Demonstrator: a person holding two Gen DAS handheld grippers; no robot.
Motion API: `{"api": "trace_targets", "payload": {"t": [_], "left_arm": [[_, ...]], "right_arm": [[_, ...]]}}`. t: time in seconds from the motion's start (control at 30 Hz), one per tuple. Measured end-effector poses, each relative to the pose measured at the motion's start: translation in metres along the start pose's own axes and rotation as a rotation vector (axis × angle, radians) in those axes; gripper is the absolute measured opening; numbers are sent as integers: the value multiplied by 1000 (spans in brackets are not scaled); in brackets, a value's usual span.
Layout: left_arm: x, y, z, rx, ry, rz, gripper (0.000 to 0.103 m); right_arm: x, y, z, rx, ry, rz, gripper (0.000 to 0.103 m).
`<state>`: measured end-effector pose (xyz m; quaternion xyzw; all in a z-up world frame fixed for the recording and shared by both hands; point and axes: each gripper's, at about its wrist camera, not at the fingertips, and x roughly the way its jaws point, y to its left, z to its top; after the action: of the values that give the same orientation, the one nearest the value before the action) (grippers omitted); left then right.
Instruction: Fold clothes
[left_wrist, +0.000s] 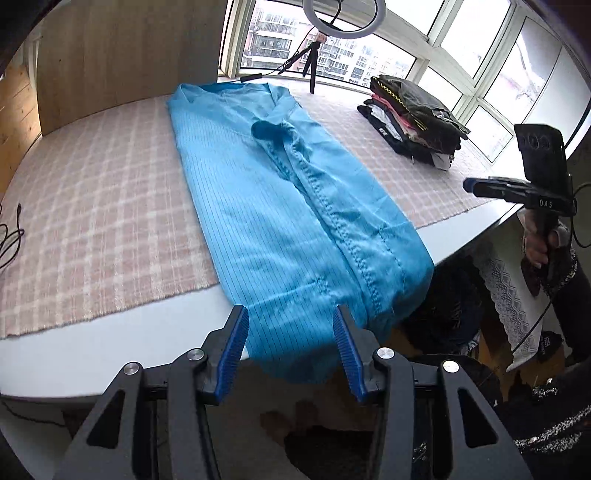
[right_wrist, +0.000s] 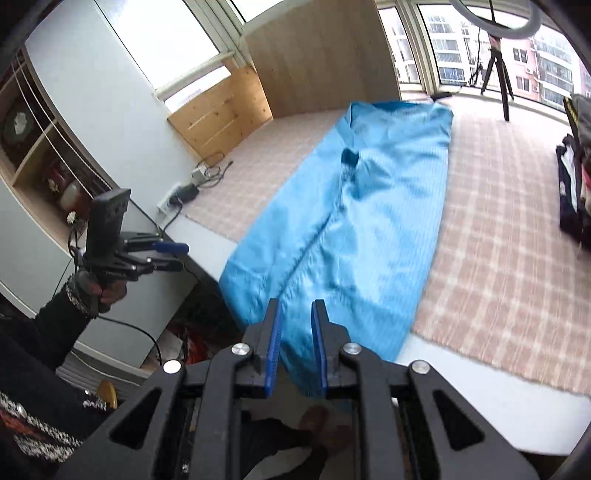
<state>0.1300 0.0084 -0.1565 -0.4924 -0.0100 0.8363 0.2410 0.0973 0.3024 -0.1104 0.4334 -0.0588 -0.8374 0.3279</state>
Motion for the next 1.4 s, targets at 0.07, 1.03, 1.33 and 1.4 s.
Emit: {"api": "trace_targets", "payload": {"t": [0.07,1.03,1.33,1.4], "left_arm": [[12,-5,12,13,1,-6,45],[123,3,31,121,241,-192,47],[124,4,32,125,245,-198,47],[124,3,33,132,247,-196,48]], "right_arm": [[17,4,52,-68,-29,-61,23],[314,-102,215,-223,480,1,24],[319,-104,223,-290,465,-13,49],[316,-104,220,-291,473,-1,33]]}}
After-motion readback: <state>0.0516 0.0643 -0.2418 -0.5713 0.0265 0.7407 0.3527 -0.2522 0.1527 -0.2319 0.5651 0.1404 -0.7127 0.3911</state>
